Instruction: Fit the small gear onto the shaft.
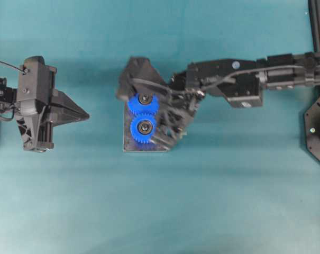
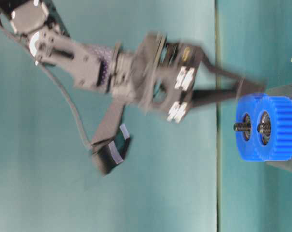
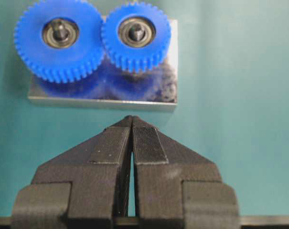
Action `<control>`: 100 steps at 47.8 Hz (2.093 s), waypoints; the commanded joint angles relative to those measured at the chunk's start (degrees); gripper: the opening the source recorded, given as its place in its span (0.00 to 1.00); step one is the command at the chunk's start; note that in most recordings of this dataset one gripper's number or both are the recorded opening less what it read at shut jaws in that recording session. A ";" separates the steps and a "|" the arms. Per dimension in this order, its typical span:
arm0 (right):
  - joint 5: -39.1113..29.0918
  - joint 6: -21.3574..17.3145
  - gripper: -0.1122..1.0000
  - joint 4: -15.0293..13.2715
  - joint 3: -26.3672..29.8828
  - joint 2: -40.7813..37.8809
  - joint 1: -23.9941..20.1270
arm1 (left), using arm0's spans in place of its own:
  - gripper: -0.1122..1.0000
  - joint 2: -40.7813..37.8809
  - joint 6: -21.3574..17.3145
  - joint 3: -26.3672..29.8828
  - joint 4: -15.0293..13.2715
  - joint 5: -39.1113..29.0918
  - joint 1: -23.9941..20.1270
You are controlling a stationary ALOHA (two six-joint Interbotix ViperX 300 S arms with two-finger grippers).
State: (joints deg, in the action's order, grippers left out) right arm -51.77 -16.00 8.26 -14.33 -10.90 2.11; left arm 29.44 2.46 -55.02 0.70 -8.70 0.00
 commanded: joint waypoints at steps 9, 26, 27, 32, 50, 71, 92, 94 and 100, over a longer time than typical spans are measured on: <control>2.29 0.88 0.08 -1.05 -0.97 8.53 -0.44 | 0.10 0.26 -0.18 0.88 0.09 0.53 -0.09; 9.84 12.04 0.08 -2.81 -6.24 15.29 -0.97 | 0.10 0.26 -0.70 0.62 0.09 3.16 0.00; 10.11 12.57 0.08 -2.81 -6.42 15.29 -0.97 | 0.10 0.26 -0.70 0.53 0.18 3.43 -0.09; 10.72 14.15 0.08 -2.81 -7.91 15.38 -1.14 | 0.10 0.53 -0.62 0.26 0.09 5.19 -0.09; 14.15 13.97 0.08 -2.72 -10.99 17.49 -1.76 | 0.10 0.88 -0.62 -0.88 0.09 5.98 0.00; 17.75 13.62 0.08 -2.55 -11.60 17.23 -1.76 | 0.10 0.62 -0.62 -1.05 0.09 5.98 -0.09; 17.84 13.62 0.08 -2.20 -11.60 16.08 -1.76 | 0.10 0.53 -0.62 -1.05 0.09 6.24 -0.09; 17.75 13.62 0.08 -2.20 -11.60 16.00 -1.85 | 0.10 0.53 -0.62 -1.05 0.09 6.24 -0.09; 17.58 13.62 0.08 -2.20 -11.60 15.91 -1.85 | 0.10 0.53 -0.62 -1.05 0.09 6.24 -0.09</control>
State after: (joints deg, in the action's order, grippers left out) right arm -34.37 -2.37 5.89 -26.46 4.39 0.53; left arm 29.79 1.85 -56.60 0.70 -2.99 0.00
